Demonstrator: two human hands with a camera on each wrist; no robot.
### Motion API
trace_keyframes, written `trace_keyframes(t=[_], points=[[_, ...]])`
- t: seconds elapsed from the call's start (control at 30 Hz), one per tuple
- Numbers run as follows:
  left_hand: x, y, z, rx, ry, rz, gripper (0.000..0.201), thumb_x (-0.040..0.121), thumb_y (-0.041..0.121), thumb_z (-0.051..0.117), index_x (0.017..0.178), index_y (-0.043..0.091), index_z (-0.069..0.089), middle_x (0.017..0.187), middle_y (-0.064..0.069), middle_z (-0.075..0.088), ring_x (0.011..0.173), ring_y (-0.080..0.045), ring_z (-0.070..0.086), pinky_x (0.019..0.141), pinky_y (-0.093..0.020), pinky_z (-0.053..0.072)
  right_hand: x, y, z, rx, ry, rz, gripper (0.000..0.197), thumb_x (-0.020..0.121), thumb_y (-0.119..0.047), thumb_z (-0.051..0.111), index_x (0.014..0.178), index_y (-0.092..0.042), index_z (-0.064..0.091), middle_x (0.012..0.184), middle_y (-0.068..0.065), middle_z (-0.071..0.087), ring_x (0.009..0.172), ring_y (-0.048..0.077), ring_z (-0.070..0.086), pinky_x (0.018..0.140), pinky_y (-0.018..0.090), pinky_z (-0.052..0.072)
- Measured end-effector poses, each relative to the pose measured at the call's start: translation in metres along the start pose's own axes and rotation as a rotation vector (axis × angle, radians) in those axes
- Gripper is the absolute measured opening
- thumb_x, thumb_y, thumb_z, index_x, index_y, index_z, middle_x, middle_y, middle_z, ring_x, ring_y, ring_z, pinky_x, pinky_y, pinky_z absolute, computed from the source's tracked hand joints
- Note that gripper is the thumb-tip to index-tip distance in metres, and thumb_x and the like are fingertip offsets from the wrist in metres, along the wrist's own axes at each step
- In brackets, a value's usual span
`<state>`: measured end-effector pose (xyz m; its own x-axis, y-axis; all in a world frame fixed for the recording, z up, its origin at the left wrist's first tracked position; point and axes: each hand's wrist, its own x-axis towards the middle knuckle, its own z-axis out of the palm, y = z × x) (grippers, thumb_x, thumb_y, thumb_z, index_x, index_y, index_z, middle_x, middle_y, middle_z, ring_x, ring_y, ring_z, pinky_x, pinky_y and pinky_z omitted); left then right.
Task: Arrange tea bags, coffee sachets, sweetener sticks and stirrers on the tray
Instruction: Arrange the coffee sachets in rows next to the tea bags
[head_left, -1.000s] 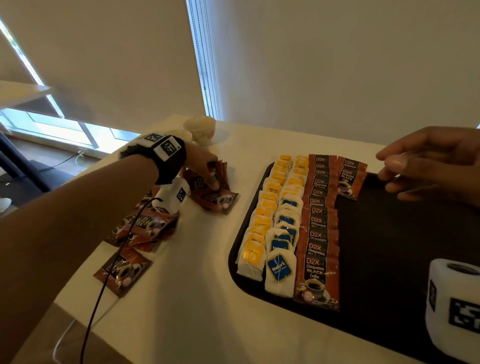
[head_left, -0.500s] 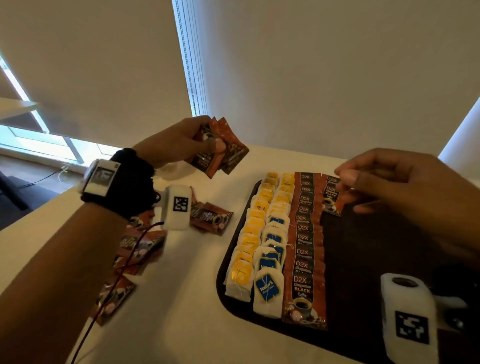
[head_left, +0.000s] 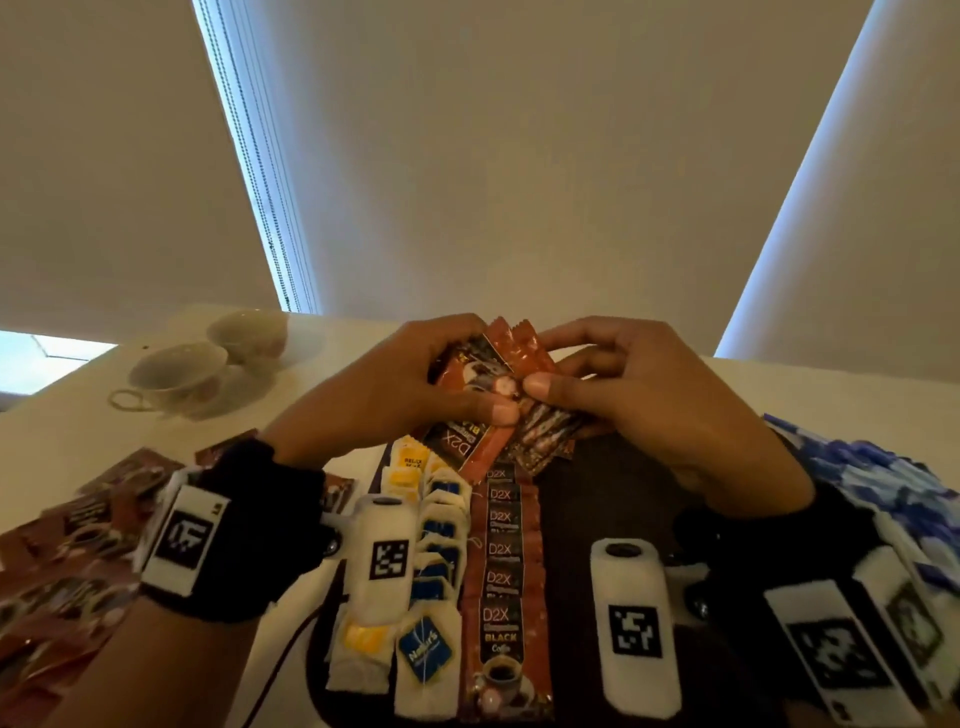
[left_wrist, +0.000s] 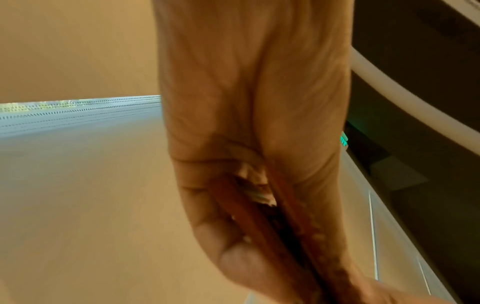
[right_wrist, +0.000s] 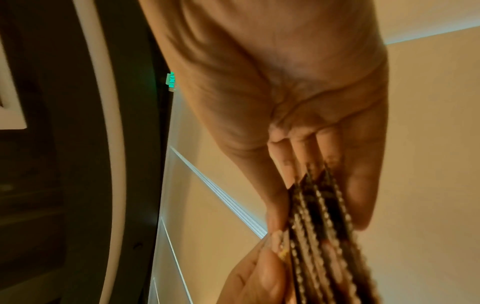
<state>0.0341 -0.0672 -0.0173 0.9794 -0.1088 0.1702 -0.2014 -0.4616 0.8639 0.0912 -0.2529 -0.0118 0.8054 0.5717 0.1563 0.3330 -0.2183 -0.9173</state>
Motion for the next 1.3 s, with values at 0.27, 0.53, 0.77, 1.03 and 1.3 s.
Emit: trace_keyframes(t=[0.27,0.53,0.77,1.03,1.3], points=[[-0.005,-0.004,-0.006,-0.121,0.045,-0.011,0.034,0.072,0.022,0.069,0.104,0.017,0.056,0.095,0.002,0.072,0.083,-0.016,0.072,0.062,-0.024,0.057,0.004,0.007,-0.004,0.369,-0.107,0.141,0.038,0.065,-0.026,0.069,0.101,-0.012,0.067,0.093,0.005,0.073,0.085,0.016,0.071,0.068,0.028,0.059],[-0.008,-0.004,-0.013,-0.107,0.035,-0.028,0.033,0.072,0.025,0.068,0.102,0.019,0.057,0.101,0.001,0.071,0.089,-0.019,0.071,0.065,-0.031,0.059,0.006,0.010,-0.006,0.456,-0.058,0.187,0.018,0.083,-0.014,0.061,0.097,-0.006,0.069,0.096,0.009,0.072,0.081,0.012,0.069,0.057,0.020,0.056],[-0.009,-0.003,-0.014,-0.088,0.053,-0.040,0.040,0.071,0.023,0.068,0.108,0.010,0.060,0.097,0.000,0.073,0.086,-0.019,0.072,0.066,-0.028,0.059,0.003,0.009,-0.001,0.360,-0.109,0.118,0.024,0.068,-0.021,0.067,0.090,-0.012,0.070,0.089,0.006,0.072,0.082,0.012,0.069,0.065,0.021,0.057],[-0.016,-0.004,-0.031,-0.015,0.115,-0.048,0.030,0.068,0.031,0.068,0.097,0.025,0.063,0.088,0.007,0.073,0.079,-0.013,0.071,0.054,-0.018,0.053,0.008,0.015,-0.004,0.412,0.049,0.180,0.005,0.079,-0.006,0.065,0.078,-0.010,0.067,0.079,0.008,0.070,0.073,0.016,0.066,0.066,0.029,0.058],[-0.021,-0.020,-0.061,0.045,0.232,-0.068,0.084,0.031,0.081,0.072,0.101,0.035,0.063,0.092,0.005,0.072,0.081,-0.017,0.071,0.064,-0.038,0.058,0.011,0.018,0.001,0.368,0.113,0.252,0.009,0.087,-0.013,0.062,0.094,-0.008,0.063,0.095,0.012,0.069,0.076,0.015,0.070,0.058,0.025,0.058]])
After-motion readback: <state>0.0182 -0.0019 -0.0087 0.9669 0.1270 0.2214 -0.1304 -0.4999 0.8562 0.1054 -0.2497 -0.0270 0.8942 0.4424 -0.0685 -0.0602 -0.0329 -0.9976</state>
